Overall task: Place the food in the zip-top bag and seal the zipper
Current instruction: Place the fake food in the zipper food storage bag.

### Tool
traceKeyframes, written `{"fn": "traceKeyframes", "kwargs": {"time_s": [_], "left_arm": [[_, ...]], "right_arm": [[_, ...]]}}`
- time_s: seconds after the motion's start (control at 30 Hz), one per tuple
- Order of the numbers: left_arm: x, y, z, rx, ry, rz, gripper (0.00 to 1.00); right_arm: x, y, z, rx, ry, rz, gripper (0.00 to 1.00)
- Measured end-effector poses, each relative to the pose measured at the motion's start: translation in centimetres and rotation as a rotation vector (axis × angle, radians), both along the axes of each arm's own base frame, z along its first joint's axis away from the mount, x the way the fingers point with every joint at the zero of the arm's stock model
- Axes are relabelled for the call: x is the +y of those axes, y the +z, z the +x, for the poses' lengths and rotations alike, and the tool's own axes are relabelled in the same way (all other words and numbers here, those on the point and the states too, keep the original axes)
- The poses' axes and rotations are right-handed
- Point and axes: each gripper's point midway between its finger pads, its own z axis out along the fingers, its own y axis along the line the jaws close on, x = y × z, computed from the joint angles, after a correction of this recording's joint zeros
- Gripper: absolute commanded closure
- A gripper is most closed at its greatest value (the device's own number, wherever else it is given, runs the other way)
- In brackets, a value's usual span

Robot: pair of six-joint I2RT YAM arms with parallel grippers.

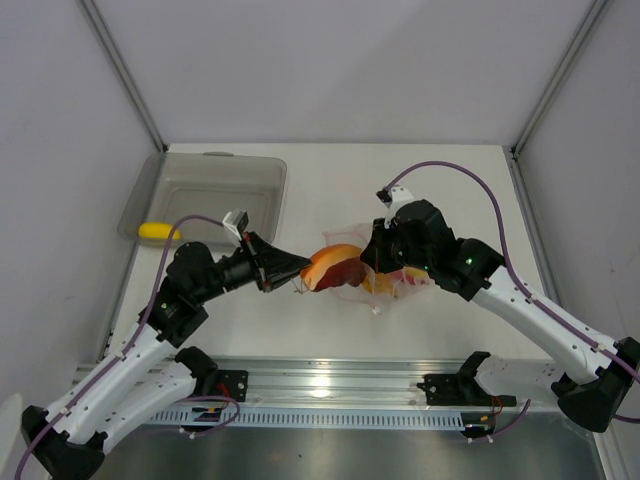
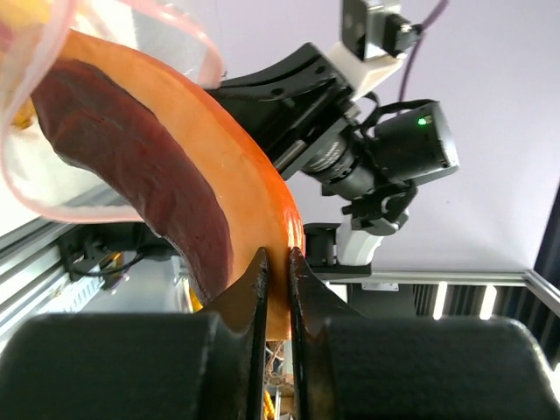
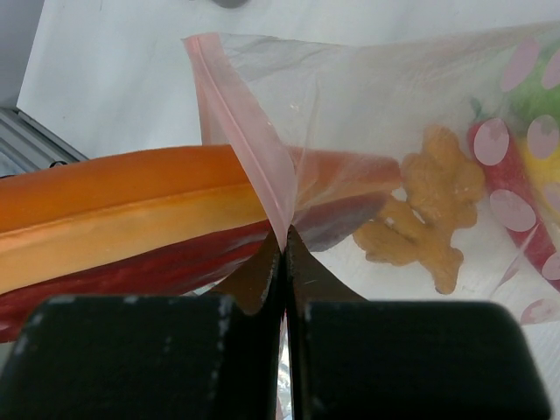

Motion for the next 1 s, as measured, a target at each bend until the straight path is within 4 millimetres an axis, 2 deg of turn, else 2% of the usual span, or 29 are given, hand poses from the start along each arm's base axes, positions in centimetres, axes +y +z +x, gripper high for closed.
{"fn": "traceKeyframes", "kwargs": {"time_s": [0.13,0.23,0.6,0.73,1.0], "left_arm": [[-0.8,0.8,0.3,-0.011,0.005,-0.034,1.00],[-1.7,0.3,0.8,0.001,0.010,-0.041,0.99],[-6.0,-4.6,3.3,0.103,0.003,0.019,0.99],[-6.7,-6.4,3.9,0.121,0.003,0.065,0.99],[-7.5,-8.7,4.8,0.100,-0.012,0.222,0.99]], "right_arm": [[0.0,0.0,0.0,0.005,-0.004,0.004,1.00],[0.0,0.1,0.0,0.007,-0.005,0.006,1.00],[0.1,1.7,0.0,-0.002,-0.014,0.030,1.00],[0.1,1.9,0.0,0.005,-0.019,0.037,1.00],[0.3,1.6,0.0,0.020,-0.026,0.036,1.00]]}}
